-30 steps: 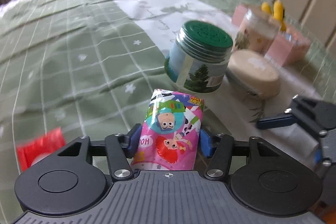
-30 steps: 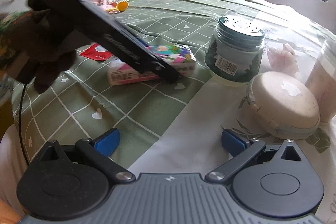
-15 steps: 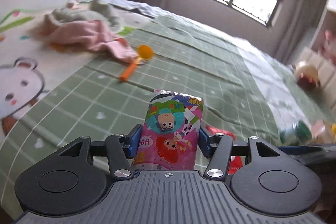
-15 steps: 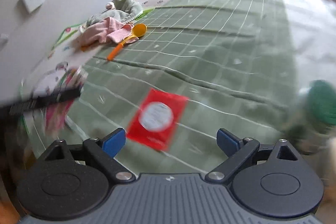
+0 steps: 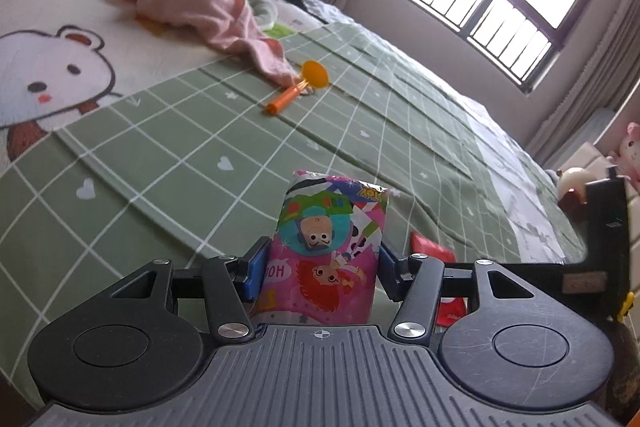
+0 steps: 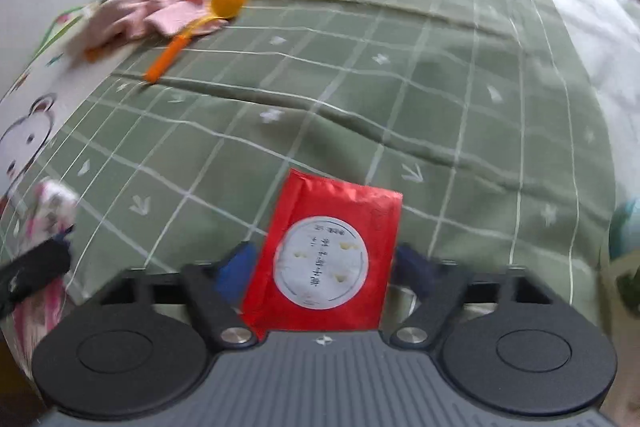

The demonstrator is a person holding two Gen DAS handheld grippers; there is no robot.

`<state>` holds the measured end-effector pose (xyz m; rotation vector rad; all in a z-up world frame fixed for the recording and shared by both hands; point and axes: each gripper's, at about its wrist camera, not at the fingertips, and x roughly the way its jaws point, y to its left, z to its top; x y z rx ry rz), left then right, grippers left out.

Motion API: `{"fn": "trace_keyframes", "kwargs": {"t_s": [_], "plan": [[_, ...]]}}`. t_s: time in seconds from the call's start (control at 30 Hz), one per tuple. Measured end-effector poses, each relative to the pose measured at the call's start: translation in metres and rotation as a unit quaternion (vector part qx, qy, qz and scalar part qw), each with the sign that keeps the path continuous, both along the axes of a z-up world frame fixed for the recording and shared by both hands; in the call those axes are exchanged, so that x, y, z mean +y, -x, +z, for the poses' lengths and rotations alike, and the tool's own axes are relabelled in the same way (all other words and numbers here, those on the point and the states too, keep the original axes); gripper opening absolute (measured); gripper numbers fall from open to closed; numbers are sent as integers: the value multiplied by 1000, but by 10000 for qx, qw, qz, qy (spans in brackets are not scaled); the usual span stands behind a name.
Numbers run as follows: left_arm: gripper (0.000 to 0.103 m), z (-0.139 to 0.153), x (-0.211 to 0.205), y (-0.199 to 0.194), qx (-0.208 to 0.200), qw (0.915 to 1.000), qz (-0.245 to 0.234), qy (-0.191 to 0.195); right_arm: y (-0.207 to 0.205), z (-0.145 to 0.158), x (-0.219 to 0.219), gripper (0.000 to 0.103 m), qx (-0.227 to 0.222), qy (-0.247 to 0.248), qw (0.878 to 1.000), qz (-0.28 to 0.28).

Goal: Organize soft objects
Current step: 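Lift the tissue pack and red packet and carry both toward the pink box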

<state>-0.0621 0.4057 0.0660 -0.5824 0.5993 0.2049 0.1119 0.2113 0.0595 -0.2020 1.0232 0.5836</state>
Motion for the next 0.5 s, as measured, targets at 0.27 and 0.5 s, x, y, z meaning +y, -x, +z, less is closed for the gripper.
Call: {"fn": "trace_keyframes", "kwargs": {"t_s": [0.27, 0.5], "plan": [[60, 5, -14, -5, -26, 9998, -181, 36, 5, 30, -32, 54, -199, -442, 9986, 196], [60, 25, -38, -20, -87, 9993, -358, -113, 14, 75, -80, 54, -872, -749, 9933, 118]]}}
